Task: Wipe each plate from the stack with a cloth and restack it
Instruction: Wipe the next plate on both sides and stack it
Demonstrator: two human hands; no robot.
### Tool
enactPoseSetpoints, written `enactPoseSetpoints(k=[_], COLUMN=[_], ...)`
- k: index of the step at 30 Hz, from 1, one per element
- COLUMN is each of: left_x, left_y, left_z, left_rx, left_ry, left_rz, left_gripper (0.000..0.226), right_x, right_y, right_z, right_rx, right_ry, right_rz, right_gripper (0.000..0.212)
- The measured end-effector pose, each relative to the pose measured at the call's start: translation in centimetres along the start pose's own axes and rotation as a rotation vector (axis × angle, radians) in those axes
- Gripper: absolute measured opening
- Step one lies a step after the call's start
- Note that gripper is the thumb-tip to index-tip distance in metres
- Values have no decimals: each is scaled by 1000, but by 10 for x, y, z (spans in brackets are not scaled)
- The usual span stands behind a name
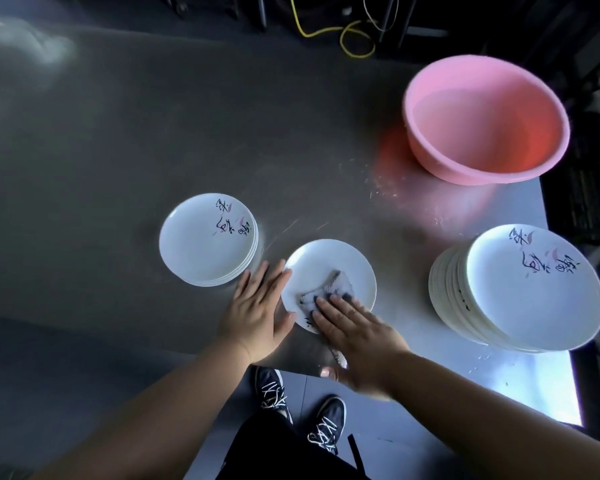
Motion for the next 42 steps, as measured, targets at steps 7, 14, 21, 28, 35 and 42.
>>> enactPoseSetpoints(k=[7, 14, 21, 28, 35, 42], left_x=[1, 0, 1, 1, 0, 0], left_y=[1, 0, 0, 5, 7, 7], left_z=[2, 1, 2, 3, 6, 6], left_rx=[11, -25, -13, -21, 5, -24], left_ry=[-12, -4, -2, -7, -32, -37], left_rz=[45, -14, -2, -21, 28, 0], left_gripper=[77, 74, 75, 73, 76, 75], right_x=[32, -10, 18, -33, -1, -32], right_y=[-23, 0, -24, -7, -21, 5], right_z=[-46, -5, -51, -31, -74, -17], right_rx=[100, 54, 101, 145, 357, 420], right_ry=[300, 115, 334, 290, 473, 437], right_rz=[25, -12, 10, -12, -68, 0], right_gripper=[104, 97, 104, 87, 88, 123])
Point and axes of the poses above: each hand's wrist, its own x-axis towards the middle knuckle, its own y-axis out of the palm, z = x × y, the point moved 9 cm from there along x, towards the middle knuckle, and after that the axes turned 2 degrees about -y, right-handed, at the moved point
